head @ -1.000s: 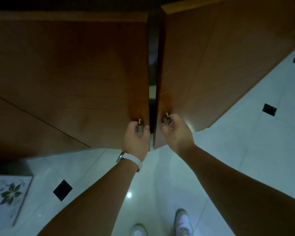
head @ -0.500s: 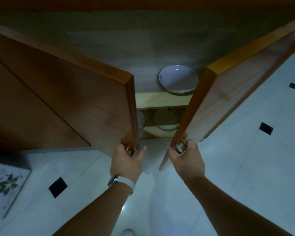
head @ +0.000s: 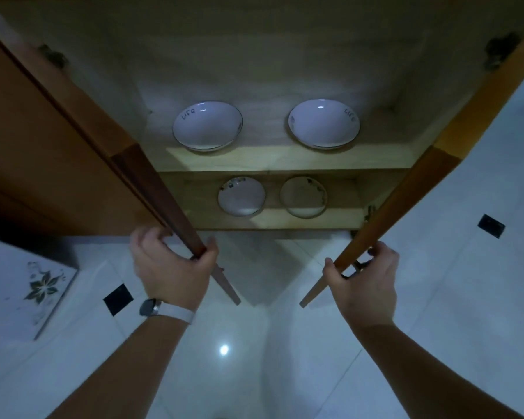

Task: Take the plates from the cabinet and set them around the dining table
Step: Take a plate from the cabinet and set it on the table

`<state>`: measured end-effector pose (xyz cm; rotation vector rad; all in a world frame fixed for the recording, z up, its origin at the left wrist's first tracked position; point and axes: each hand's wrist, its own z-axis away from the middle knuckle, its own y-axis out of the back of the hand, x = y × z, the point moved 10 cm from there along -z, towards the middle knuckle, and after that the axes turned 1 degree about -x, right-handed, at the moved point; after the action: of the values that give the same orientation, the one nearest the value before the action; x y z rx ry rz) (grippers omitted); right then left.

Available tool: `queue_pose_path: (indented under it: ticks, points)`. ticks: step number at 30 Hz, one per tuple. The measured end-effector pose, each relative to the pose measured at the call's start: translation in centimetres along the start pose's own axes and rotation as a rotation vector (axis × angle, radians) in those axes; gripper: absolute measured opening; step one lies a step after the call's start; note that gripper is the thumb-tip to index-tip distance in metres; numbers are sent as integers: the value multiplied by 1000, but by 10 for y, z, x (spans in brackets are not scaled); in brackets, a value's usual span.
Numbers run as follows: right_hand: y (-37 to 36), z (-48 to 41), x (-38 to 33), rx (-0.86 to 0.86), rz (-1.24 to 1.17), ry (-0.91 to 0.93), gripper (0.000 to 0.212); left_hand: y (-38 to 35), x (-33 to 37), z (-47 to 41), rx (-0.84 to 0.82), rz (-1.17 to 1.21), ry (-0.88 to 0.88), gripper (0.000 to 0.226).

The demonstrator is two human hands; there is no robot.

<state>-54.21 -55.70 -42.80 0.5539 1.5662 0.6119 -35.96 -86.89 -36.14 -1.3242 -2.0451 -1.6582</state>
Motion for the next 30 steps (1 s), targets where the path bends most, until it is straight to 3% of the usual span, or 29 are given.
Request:
queue_pose_path:
  ticks: [3, 8, 12, 14, 16, 21, 24, 26, 30]
  points:
    - [25, -3, -17, 70, -69, 112, 82, 35, 25, -14, 188, 50, -184, 81]
    - [94, -8, -76, 210, -132, 326, 87, 55, 4, -47, 148, -19, -109, 90]
    - [147, -10, -128, 301, -123, 488, 84, 124, 113, -37, 287, 20, -734, 66]
    - [163, -14, -149, 284, -119, 545, 83, 137, 145, -39, 223, -15, -843, 54]
    - [174, -11, -168, 283, -49, 648, 80, 137, 146, -47, 123, -19, -816, 36]
    - [189, -5, -199, 283, 180, 805, 24, 143, 158, -56, -33, -75, -749, 10]
    - [185, -3, -218, 176, 346, 874, 8, 144, 165, -64, -121, -159, -744, 9]
    - [179, -2, -231, 52, 454, 915, 11, 142, 175, -67, -225, -203, -806, 10]
    - [163, -5, -252, -237, 680, 907, 37, 122, 189, -77, -576, -349, -872, 27]
